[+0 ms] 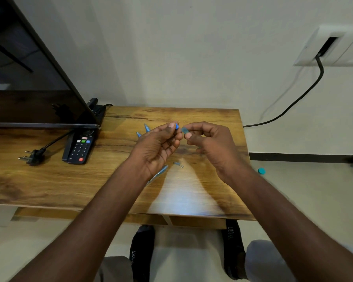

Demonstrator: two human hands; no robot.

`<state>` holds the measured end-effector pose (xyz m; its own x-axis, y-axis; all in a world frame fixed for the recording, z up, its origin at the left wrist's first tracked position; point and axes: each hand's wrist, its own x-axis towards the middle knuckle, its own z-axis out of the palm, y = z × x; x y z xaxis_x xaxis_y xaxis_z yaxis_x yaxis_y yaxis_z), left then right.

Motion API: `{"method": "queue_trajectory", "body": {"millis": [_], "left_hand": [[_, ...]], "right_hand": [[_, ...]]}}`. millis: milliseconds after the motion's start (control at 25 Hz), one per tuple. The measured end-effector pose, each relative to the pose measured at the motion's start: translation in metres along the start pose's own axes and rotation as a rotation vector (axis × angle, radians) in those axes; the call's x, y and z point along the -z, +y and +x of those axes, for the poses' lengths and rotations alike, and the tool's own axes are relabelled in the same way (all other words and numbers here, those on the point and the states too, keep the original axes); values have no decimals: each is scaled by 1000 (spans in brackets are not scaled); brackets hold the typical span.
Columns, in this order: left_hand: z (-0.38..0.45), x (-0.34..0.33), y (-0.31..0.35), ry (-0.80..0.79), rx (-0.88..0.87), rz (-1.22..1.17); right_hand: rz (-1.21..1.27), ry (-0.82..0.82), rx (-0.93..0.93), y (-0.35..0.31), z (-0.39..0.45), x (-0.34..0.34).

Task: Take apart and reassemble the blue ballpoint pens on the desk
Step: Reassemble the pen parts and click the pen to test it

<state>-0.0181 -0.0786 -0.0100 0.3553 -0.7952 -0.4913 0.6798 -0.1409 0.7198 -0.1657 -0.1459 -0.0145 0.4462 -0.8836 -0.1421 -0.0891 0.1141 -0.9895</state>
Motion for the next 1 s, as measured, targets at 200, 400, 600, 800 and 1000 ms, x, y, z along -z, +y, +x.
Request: {"method": "queue_trajectory", "body": {"millis": [200, 400, 600, 800, 1000], "left_hand": [[-2, -2, -1, 4, 41, -20], [-1, -3, 0, 11, 50, -42], [-2, -3, -1, 6, 58, -16], [1, 1, -4, 59, -53, 141], [2, 3, -3, 69, -66, 282]], "right_hand": [[32, 5, -33, -1, -3, -3], [-21, 10, -48, 1, -2, -2], [-28, 13, -58, 1, -2, -2], [-113, 41, -33, 3, -1, -1], [-263, 53, 26, 4, 0, 1]]}}
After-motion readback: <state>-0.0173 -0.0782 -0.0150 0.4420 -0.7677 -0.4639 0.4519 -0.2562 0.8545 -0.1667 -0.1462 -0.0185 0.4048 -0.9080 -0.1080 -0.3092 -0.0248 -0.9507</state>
